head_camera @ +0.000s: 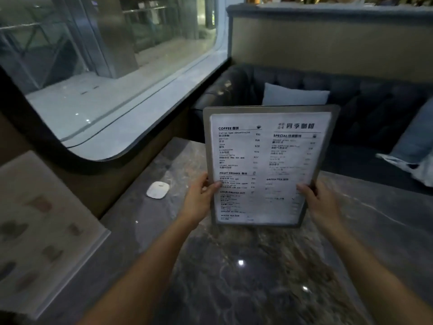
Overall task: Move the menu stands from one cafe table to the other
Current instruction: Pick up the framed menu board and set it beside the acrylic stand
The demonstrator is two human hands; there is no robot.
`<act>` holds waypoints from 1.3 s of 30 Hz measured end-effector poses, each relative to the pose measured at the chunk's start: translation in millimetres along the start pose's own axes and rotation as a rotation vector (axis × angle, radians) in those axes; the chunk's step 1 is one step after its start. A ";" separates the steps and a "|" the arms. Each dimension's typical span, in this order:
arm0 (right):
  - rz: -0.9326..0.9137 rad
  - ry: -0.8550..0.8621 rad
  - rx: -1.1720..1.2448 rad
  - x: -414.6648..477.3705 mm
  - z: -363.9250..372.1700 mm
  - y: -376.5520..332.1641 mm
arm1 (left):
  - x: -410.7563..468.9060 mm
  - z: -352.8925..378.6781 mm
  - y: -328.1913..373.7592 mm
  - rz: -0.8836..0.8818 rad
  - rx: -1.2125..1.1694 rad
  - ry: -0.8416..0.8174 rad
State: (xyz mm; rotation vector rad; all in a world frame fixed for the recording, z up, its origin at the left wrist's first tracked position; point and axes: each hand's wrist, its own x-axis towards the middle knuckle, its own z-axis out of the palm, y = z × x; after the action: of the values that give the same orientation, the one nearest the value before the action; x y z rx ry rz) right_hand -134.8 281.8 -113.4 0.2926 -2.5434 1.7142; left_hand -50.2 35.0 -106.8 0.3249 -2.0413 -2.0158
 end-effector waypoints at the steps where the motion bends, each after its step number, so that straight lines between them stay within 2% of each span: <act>1: -0.021 -0.012 -0.020 6.1 13.3 -7.3 | 1.2 -13.0 1.0 -0.011 0.002 0.041; 8: -0.079 -0.191 -0.074 48.5 116.2 -51.3 | 5.3 -107.5 -7.0 -0.008 -0.039 0.206; 13: -0.075 -0.382 0.099 76.0 192.4 -83.7 | 5.4 -158.6 -19.1 -0.025 -0.089 0.351; 18: -0.018 -0.570 0.155 100.8 253.7 -101.2 | 6.3 -189.9 -37.0 -0.075 -0.080 0.512; 22: -0.025 -0.677 0.175 111.1 287.5 -108.7 | 6.5 -203.0 -48.2 -0.085 -0.001 0.576; 24: 0.047 -0.730 0.218 115.8 299.0 -109.5 | 9.3 -207.4 -52.4 -0.097 -0.007 0.591; 28: 0.116 -0.758 0.206 125.1 317.2 -103.7 | 12.7 -210.9 -61.7 -0.114 -0.002 0.618; 39: 0.142 -0.771 0.172 130.5 345.2 -90.4 | 10.6 -214.2 -74.5 -0.158 0.027 0.659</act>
State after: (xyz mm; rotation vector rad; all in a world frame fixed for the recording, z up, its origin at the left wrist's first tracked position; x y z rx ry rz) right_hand -226.3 -85.9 -141.7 0.9750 -2.9479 2.2087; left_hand 9.7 -171.7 -179.1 1.0264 -1.6553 -1.6464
